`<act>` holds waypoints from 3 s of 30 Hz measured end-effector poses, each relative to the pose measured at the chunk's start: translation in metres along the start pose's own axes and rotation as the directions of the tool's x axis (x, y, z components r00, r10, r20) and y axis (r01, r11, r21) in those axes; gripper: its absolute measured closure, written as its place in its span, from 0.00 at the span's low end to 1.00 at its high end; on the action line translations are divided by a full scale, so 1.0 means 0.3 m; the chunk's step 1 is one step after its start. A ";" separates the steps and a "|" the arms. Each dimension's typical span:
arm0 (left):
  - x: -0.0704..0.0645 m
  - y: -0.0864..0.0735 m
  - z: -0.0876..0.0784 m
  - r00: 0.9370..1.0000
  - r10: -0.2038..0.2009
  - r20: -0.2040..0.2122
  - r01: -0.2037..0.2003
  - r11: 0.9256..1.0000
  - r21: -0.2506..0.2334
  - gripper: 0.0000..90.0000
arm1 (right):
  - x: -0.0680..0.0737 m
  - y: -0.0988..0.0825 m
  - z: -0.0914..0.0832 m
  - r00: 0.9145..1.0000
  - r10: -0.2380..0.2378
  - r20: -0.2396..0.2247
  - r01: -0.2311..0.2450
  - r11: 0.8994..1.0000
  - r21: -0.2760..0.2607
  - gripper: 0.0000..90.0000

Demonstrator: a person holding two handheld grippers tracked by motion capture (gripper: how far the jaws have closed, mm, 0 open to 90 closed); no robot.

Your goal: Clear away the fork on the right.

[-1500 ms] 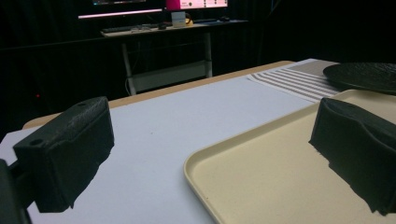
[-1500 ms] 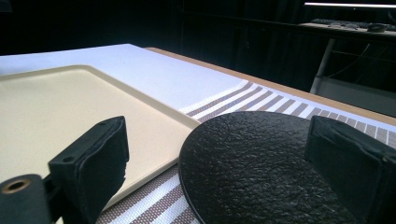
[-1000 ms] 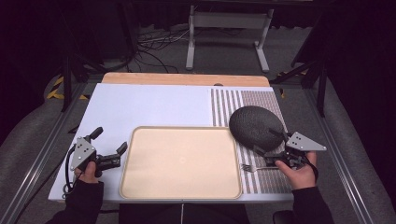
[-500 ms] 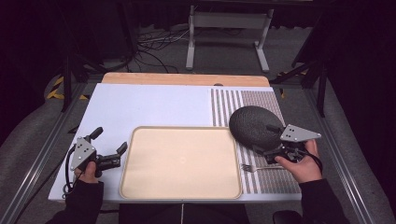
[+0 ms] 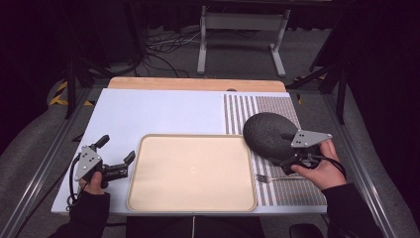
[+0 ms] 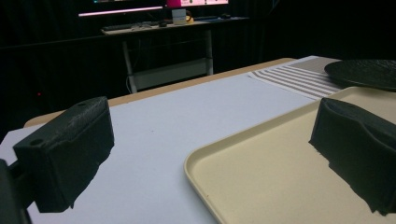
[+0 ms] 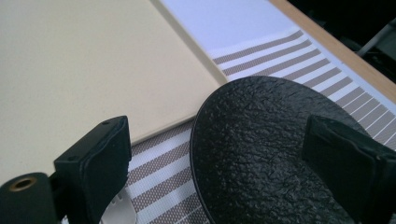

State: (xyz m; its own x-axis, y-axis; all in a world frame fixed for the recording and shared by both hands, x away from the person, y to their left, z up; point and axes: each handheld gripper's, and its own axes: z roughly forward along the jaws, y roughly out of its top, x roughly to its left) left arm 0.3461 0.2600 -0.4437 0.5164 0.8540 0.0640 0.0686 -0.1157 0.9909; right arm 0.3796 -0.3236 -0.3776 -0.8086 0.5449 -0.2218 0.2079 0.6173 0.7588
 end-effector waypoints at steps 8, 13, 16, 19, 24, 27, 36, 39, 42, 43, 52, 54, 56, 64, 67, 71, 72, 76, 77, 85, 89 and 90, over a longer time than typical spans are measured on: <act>0.001 0.000 0.000 1.000 0.002 0.000 -0.002 1.000 0.004 0.00 | 0.000 0.021 0.017 0.998 -0.059 -0.036 0.063 0.993 0.101 0.11; 0.001 0.000 0.000 1.000 -0.001 -0.001 0.001 1.000 0.001 0.00 | 0.002 0.026 0.029 0.994 -0.086 -0.063 0.095 0.982 0.166 0.11; 0.000 0.000 0.000 1.000 -0.001 0.000 0.001 1.000 0.001 0.00 | 0.004 0.028 0.035 0.992 -0.098 -0.076 0.112 0.972 0.205 0.11; 0.001 0.000 0.000 1.000 0.002 0.000 -0.002 1.000 0.003 0.00 | 0.005 0.032 0.040 0.989 -0.113 -0.095 0.133 0.961 0.243 0.11; 0.001 0.000 0.000 1.000 0.003 0.000 -0.003 1.000 0.004 0.00 | 0.005 0.037 0.045 0.983 -0.135 -0.121 0.165 0.944 0.287 0.11; 0.001 0.000 0.000 1.000 0.002 0.000 -0.002 1.000 0.003 0.00 | 0.006 0.038 0.046 0.982 -0.138 -0.126 0.170 0.937 0.304 0.11; 0.000 0.000 0.000 1.000 0.000 0.000 0.000 1.000 0.001 0.00 | 0.005 0.044 0.045 0.974 -0.156 -0.167 0.210 0.900 0.381 0.12; 0.001 0.000 0.000 1.000 -0.001 0.000 0.001 1.000 0.001 0.00 | 0.004 0.046 0.047 0.971 -0.157 -0.178 0.218 0.889 0.403 0.12; 0.001 0.000 0.000 1.000 -0.001 0.000 0.001 1.000 0.001 0.00 | 0.008 0.046 0.053 0.969 -0.156 -0.193 0.226 0.876 0.426 0.12; 0.001 0.001 -0.001 1.000 0.002 0.001 -0.002 1.000 0.005 0.00 | 0.007 0.045 0.054 0.967 -0.159 -0.200 0.232 0.873 0.429 0.12; 0.002 0.000 0.000 1.000 0.001 0.001 -0.001 1.000 0.005 0.00 | 0.010 0.047 0.055 0.960 -0.166 -0.225 0.259 0.832 0.491 0.12; 0.002 0.000 0.000 1.000 0.001 0.001 -0.001 1.000 0.006 0.00 | 0.012 0.046 0.057 0.956 -0.172 -0.236 0.271 0.823 0.500 0.12; 0.001 0.001 -0.001 1.000 0.001 0.001 -0.001 1.000 0.006 0.00 | 0.012 0.042 0.062 0.953 -0.174 -0.247 0.280 0.817 0.505 0.11; 0.002 0.000 0.000 1.000 0.001 0.001 -0.001 1.000 0.006 0.00 | 0.021 0.029 0.085 0.938 -0.191 -0.289 0.325 0.776 0.540 0.12; 0.002 0.000 0.000 1.000 0.001 0.001 -0.001 1.000 0.005 0.00 | 0.022 0.025 0.092 0.935 -0.190 -0.299 0.331 0.770 0.546 0.13; 0.002 0.000 0.000 1.000 0.001 0.001 -0.001 1.000 0.006 0.00 | 0.022 0.011 0.105 0.929 -0.171 -0.328 0.337 0.759 0.557 0.19; 0.002 0.000 0.000 1.000 0.001 0.001 -0.001 1.000 0.006 0.00 | 0.021 0.008 0.109 0.925 -0.175 -0.338 0.346 0.755 0.557 0.19; 0.002 0.000 0.000 1.000 0.001 0.002 -0.001 1.000 0.006 0.00 | 0.029 -0.008 0.121 0.916 -0.156 -0.370 0.355 0.746 0.564 0.30; 0.002 0.000 0.000 1.000 0.001 0.001 -0.001 1.000 0.006 0.00 | 0.029 -0.008 0.121 0.916 -0.156 -0.370 0.355 0.746 0.564 0.30; 0.002 0.000 0.000 1.000 0.001 0.002 -0.001 1.000 0.005 0.00 | 0.036 -0.014 0.136 0.886 -0.178 -0.428 0.426 0.673 0.604 0.57; 0.002 0.000 0.000 1.000 0.000 0.003 0.000 1.000 0.005 0.00 | 0.034 -0.015 0.141 0.863 -0.205 -0.461 0.477 0.628 0.615 0.73; 0.002 0.000 0.000 1.000 0.000 0.003 0.000 1.000 0.005 0.00 | 0.034 -0.015 0.141 0.863 -0.205 -0.461 0.477 0.628 0.615 0.73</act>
State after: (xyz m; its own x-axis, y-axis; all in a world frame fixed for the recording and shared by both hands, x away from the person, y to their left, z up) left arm 0.3463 0.2606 -0.4436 0.5186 0.8526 0.0640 0.0726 -0.1185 0.9903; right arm 0.3939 -0.2968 -0.4091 -0.9945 0.0823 -0.0647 0.0828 0.9965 -0.0060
